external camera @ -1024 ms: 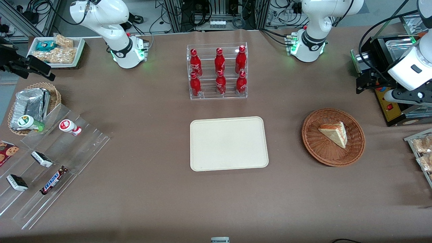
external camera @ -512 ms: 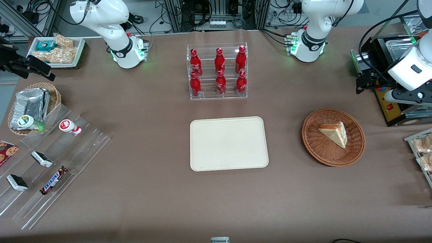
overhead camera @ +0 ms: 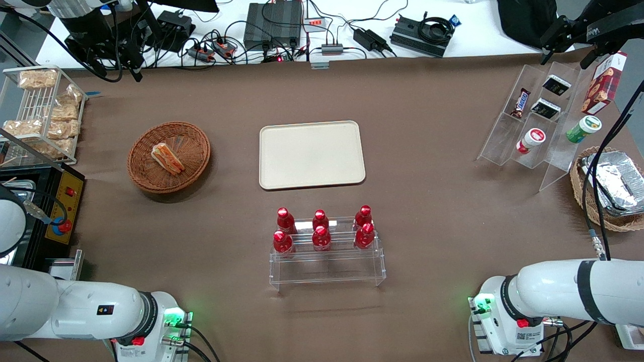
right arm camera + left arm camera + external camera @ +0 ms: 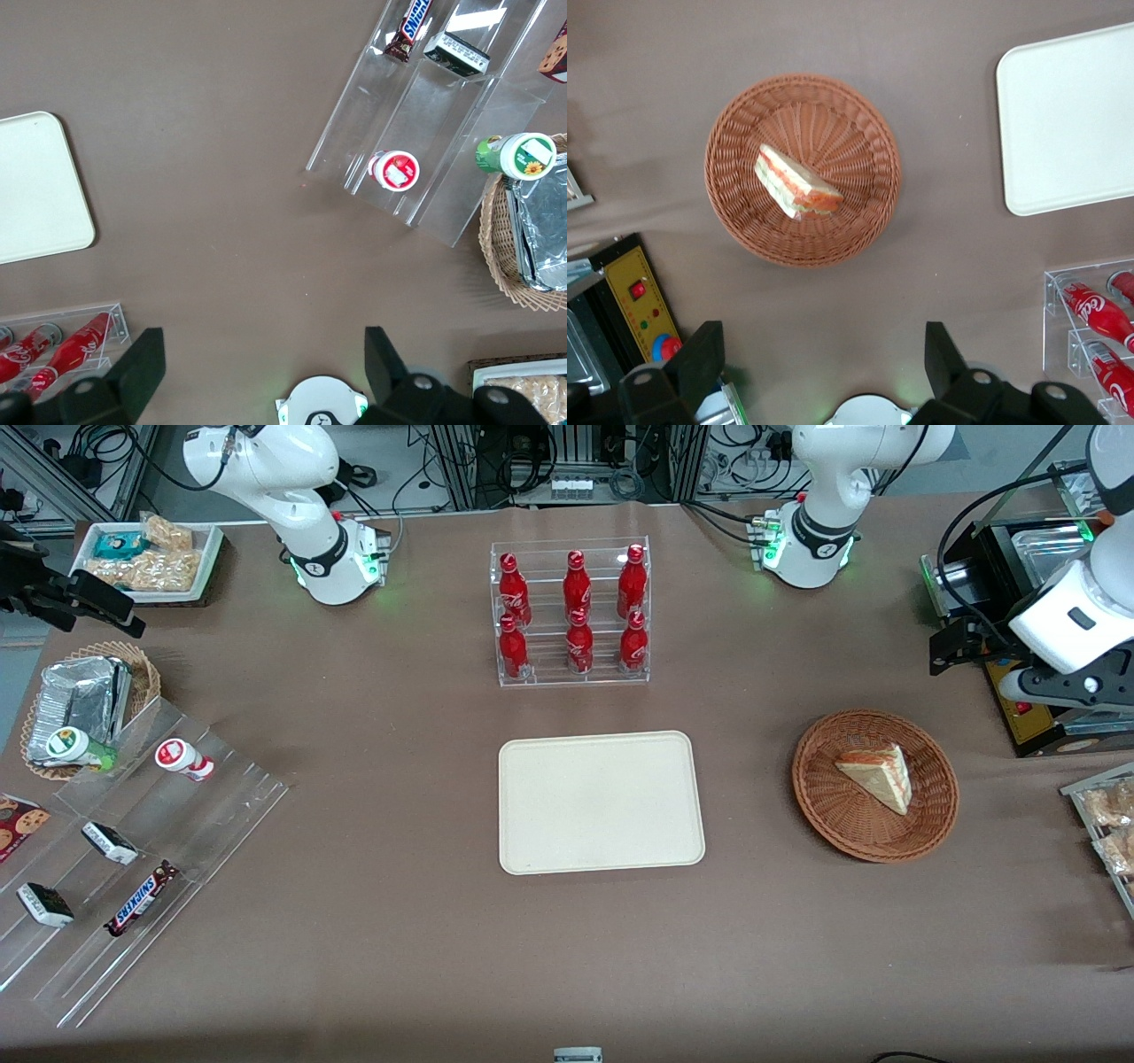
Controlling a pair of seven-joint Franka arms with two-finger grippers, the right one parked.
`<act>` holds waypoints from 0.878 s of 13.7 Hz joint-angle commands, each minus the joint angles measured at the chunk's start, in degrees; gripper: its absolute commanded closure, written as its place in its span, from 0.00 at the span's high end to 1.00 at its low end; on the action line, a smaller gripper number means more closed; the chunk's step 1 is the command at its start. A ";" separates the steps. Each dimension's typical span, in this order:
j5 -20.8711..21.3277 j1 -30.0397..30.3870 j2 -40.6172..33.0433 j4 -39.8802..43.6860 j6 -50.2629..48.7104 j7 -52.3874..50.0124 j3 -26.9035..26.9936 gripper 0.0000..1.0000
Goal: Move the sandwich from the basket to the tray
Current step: 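Lower the open left gripper over the wrapped sandwich in the wicker basket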
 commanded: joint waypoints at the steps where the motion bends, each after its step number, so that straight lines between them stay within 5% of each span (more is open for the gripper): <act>1: 0.76 0.56 0.04 -5.16 4.21 -1.23 0.62 1.00; 10: 0.58 5.40 6.98 -24.67 32.14 -2.10 0.63 1.00; 12: 0.75 5.84 7.07 -29.59 39.19 -10.67 0.71 1.00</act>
